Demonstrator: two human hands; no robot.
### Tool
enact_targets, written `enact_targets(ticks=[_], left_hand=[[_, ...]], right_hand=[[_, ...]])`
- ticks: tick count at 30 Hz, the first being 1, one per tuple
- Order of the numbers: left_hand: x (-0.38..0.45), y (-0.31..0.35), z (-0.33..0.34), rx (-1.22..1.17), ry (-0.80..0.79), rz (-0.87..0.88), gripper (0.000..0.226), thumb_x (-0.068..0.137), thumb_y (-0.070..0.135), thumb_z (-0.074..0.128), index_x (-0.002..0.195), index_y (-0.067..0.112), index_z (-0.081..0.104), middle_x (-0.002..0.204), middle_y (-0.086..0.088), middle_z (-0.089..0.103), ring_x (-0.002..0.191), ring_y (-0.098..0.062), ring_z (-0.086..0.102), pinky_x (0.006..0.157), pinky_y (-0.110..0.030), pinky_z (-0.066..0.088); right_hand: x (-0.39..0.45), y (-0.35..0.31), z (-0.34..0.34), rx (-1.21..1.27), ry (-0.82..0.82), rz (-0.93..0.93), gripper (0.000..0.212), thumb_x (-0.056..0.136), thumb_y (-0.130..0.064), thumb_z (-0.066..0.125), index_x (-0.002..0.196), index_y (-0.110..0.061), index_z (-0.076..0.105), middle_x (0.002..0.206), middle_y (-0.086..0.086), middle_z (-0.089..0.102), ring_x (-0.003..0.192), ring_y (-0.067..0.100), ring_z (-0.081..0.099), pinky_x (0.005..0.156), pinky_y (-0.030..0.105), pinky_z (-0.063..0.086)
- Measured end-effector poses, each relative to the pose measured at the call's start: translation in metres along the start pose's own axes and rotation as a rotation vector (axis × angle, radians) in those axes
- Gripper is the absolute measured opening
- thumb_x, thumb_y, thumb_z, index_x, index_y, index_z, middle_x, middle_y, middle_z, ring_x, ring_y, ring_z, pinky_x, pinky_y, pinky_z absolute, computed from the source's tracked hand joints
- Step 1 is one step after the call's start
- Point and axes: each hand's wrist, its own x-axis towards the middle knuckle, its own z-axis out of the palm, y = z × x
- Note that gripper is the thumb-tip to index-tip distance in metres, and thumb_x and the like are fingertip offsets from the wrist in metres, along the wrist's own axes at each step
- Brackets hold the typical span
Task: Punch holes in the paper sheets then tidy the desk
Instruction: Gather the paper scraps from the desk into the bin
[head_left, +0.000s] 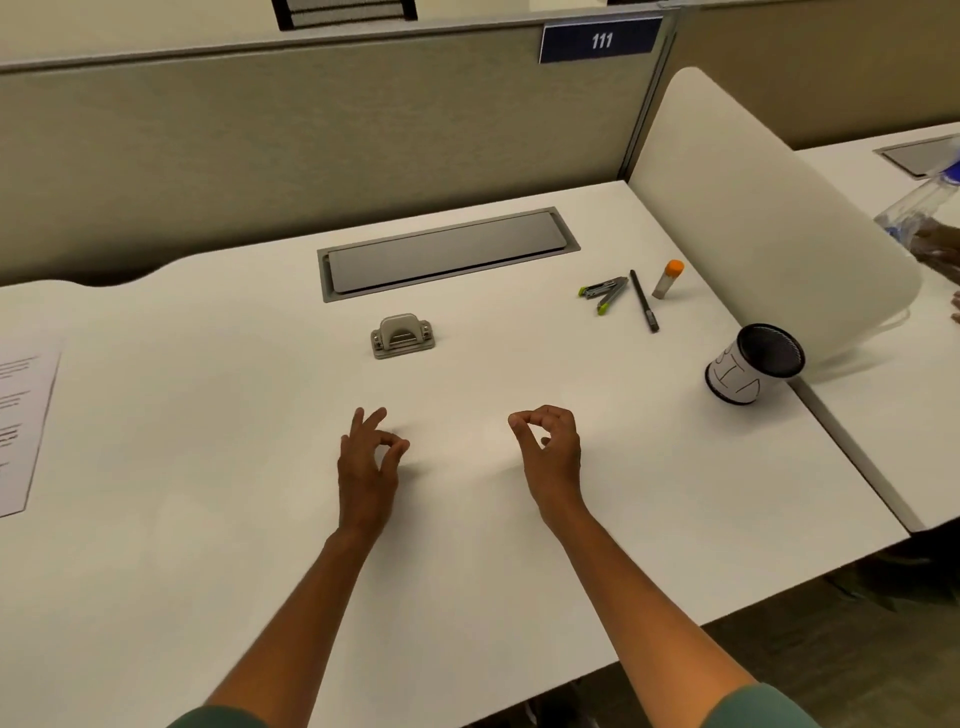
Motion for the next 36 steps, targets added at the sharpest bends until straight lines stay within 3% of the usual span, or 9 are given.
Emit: enact_targets(ticks=[6, 10, 17, 21, 25, 32, 36], left_hand=[[0.016, 0.064, 0.072, -0.1, -0.081, 0.039, 0.009, 0.089, 0.011, 0.066, 0.082, 0.014, 0.062, 0.14, 0.003, 0.054, 0.144, -0.009, 0.027, 0.117, -0.053, 0.023], [0.024, 0.115, 0.134, -0.139, -0.142, 0.121, 0.005, 0.089, 0.012, 0.067, 0.085, 0.014, 0.065, 0.14, 0.007, 0.052, 0.146, -0.011, 0.025, 0.117, -0.048, 0.026], [0.032, 0.195, 0.232, -0.194, -0.263, 0.231, 0.019, 0.089, 0.016, 0.067, 0.082, 0.032, 0.059, 0.144, 0.001, 0.05, 0.146, -0.012, 0.022, 0.118, -0.048, 0.022], [0.034, 0.231, 0.287, -0.21, -0.32, 0.246, 0.013, 0.089, 0.017, 0.067, 0.084, 0.027, 0.062, 0.145, 0.001, 0.048, 0.146, -0.011, 0.022, 0.119, -0.044, 0.022], [0.036, 0.25, 0.332, -0.212, -0.339, 0.25, 0.007, 0.089, 0.015, 0.067, 0.085, 0.02, 0.063, 0.144, -0.001, 0.049, 0.146, -0.014, 0.023, 0.118, -0.044, 0.023], [0.043, 0.261, 0.381, -0.135, -0.368, 0.265, 0.009, 0.091, 0.014, 0.063, 0.085, 0.02, 0.063, 0.146, -0.003, 0.046, 0.148, -0.015, 0.018, 0.119, -0.051, 0.017], [0.045, 0.257, 0.397, -0.055, -0.361, 0.268, 0.005, 0.092, 0.014, 0.062, 0.088, 0.014, 0.065, 0.147, -0.003, 0.045, 0.148, -0.016, 0.015, 0.119, -0.05, 0.014]], right_hand=[[0.026, -0.019, -0.039, 0.047, 0.048, -0.026, 0.012, 0.086, -0.029, 0.071, 0.082, -0.033, 0.061, 0.108, -0.012, 0.054, 0.094, -0.016, 0.051, 0.078, 0.012, 0.039], [0.057, -0.029, -0.084, 0.053, 0.115, -0.05, 0.014, 0.087, -0.03, 0.069, 0.096, -0.02, 0.067, 0.107, -0.016, 0.052, 0.098, -0.011, 0.052, 0.079, 0.009, 0.039], [0.108, -0.037, -0.162, 0.063, 0.237, -0.071, 0.012, 0.087, -0.031, 0.068, 0.094, -0.022, 0.068, 0.109, -0.009, 0.054, 0.099, 0.001, 0.056, 0.079, 0.015, 0.042], [0.139, -0.042, -0.207, 0.06, 0.308, -0.092, 0.006, 0.088, -0.03, 0.068, 0.084, -0.032, 0.064, 0.104, -0.007, 0.058, 0.089, 0.008, 0.059, 0.073, 0.014, 0.045], [0.168, -0.041, -0.249, -0.026, 0.397, -0.108, 0.007, 0.089, -0.025, 0.067, 0.082, -0.026, 0.065, 0.095, -0.009, 0.056, 0.081, 0.002, 0.059, 0.066, 0.005, 0.045], [0.21, -0.021, -0.297, -0.244, 0.365, -0.102, 0.008, 0.087, -0.023, 0.069, 0.088, -0.015, 0.07, 0.1, -0.001, 0.056, 0.084, 0.013, 0.059, 0.077, 0.023, 0.051], [0.22, -0.006, -0.306, -0.361, 0.305, -0.139, 0.007, 0.087, -0.02, 0.07, 0.09, -0.015, 0.071, 0.096, -0.005, 0.052, 0.086, 0.011, 0.058, 0.078, 0.021, 0.049]])
